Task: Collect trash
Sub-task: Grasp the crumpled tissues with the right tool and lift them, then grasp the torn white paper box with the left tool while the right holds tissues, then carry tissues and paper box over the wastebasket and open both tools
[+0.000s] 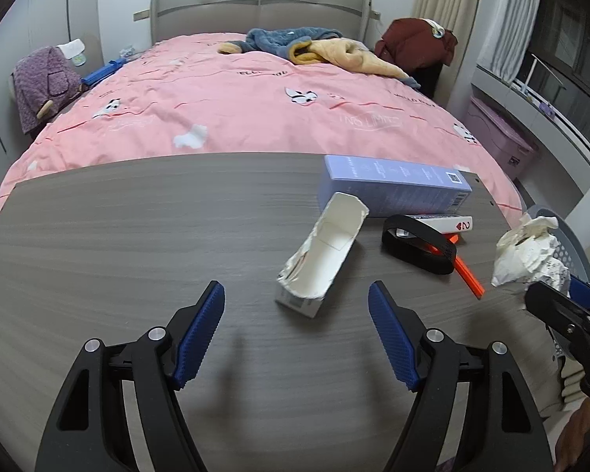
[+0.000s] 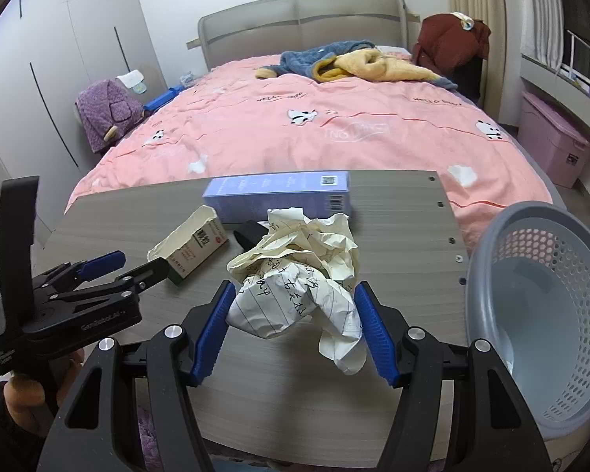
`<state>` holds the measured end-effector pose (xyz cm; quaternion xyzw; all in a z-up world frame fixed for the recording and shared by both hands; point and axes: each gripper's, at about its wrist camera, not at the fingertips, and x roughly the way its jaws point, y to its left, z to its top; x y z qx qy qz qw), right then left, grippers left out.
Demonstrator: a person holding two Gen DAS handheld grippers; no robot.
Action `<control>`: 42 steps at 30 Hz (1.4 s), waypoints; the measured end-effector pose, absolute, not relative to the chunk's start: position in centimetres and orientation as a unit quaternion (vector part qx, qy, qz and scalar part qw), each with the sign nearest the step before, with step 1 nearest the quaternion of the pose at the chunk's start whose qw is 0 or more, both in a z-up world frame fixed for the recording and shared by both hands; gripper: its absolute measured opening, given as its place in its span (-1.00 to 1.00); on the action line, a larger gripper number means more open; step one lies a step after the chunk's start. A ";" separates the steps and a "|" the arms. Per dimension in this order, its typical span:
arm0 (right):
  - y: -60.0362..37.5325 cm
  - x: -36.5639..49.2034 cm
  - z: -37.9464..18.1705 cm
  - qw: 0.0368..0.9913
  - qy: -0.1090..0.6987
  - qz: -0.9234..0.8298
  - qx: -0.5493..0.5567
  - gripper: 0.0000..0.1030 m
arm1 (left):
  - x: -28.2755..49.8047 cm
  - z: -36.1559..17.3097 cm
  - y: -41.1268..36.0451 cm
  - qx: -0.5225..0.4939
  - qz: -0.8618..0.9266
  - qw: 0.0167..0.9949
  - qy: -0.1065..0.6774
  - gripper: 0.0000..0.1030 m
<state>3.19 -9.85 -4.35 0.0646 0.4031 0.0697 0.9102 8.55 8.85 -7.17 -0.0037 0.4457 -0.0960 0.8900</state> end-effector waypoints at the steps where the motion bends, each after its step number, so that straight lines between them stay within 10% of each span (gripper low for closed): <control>1: -10.3 3.1 -4.4 0.910 0.403 0.068 0.068 0.19 | 9.0 -7.4 8.6 -0.005 -0.101 0.886 0.452 0.41; 13: -12.2 2.8 -4.4 0.909 0.402 0.062 0.087 0.19 | 13.1 -9.4 6.5 0.008 -0.101 0.876 0.472 0.39; 21: -12.5 2.4 -4.4 0.909 0.403 0.058 0.092 0.19 | 13.1 -9.6 5.9 0.006 -0.115 0.870 0.480 -0.44; 42: -15.4 0.6 -3.2 0.921 0.378 0.025 0.090 0.19 | 5.8 -4.1 3.9 0.007 -0.134 0.899 0.416 -0.44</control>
